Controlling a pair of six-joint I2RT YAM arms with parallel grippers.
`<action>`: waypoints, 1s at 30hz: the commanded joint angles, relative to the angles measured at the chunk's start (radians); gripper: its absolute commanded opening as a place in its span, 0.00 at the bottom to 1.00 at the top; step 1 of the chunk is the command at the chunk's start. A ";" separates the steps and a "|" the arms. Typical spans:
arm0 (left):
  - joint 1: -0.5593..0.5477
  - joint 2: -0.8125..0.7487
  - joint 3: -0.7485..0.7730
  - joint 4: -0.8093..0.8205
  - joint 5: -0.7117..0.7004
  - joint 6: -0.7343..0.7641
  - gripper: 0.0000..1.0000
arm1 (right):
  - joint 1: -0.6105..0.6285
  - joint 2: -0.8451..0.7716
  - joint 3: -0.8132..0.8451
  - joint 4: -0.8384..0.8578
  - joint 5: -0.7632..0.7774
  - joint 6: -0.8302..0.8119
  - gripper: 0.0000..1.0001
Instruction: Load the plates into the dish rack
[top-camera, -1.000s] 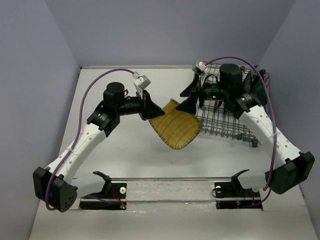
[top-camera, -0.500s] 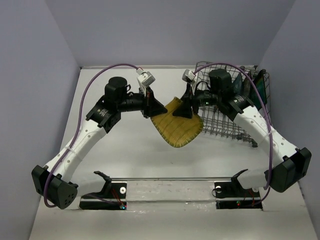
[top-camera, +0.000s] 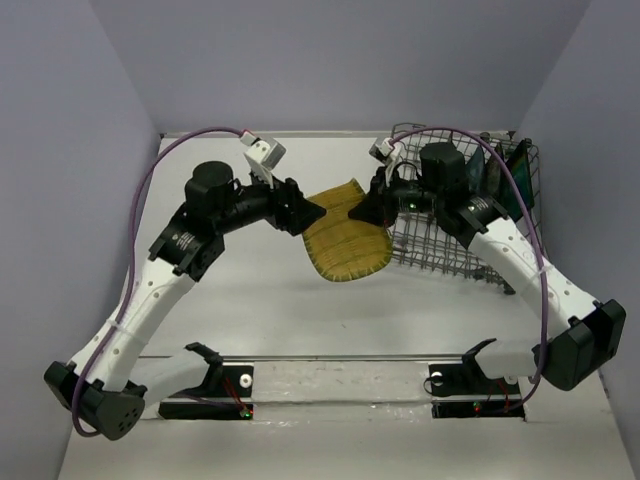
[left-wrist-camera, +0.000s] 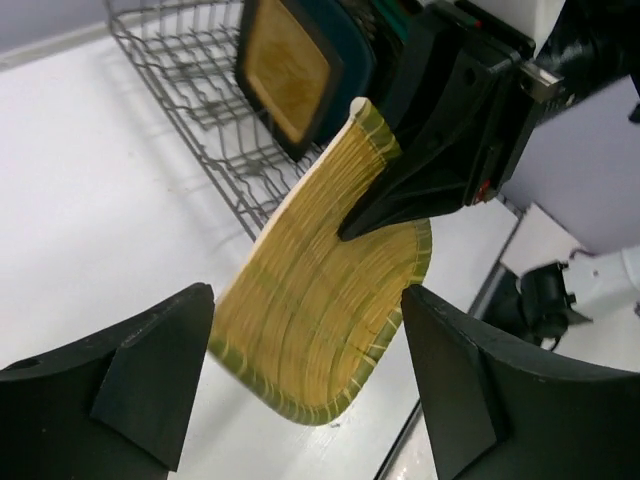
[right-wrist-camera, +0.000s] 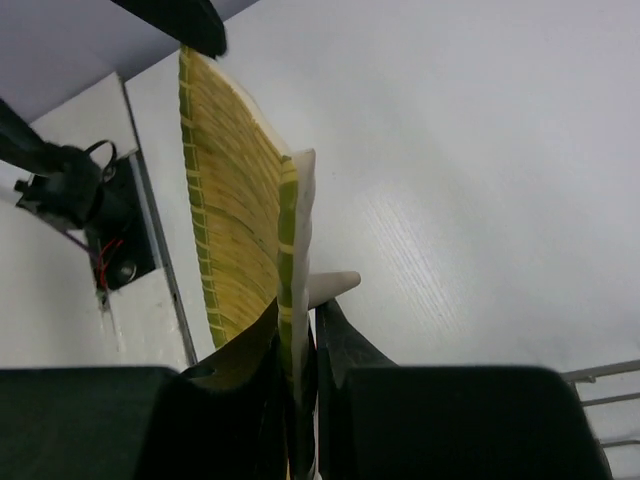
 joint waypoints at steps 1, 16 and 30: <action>-0.004 -0.124 -0.045 0.009 -0.271 -0.023 0.92 | 0.003 -0.089 -0.020 0.291 0.317 0.205 0.07; -0.004 -0.345 -0.365 0.070 -0.440 -0.027 0.99 | 0.003 0.015 -0.099 0.642 1.542 0.272 0.07; -0.007 -0.408 -0.437 0.121 -0.378 -0.049 0.99 | 0.003 0.503 0.009 1.751 1.967 -0.681 0.07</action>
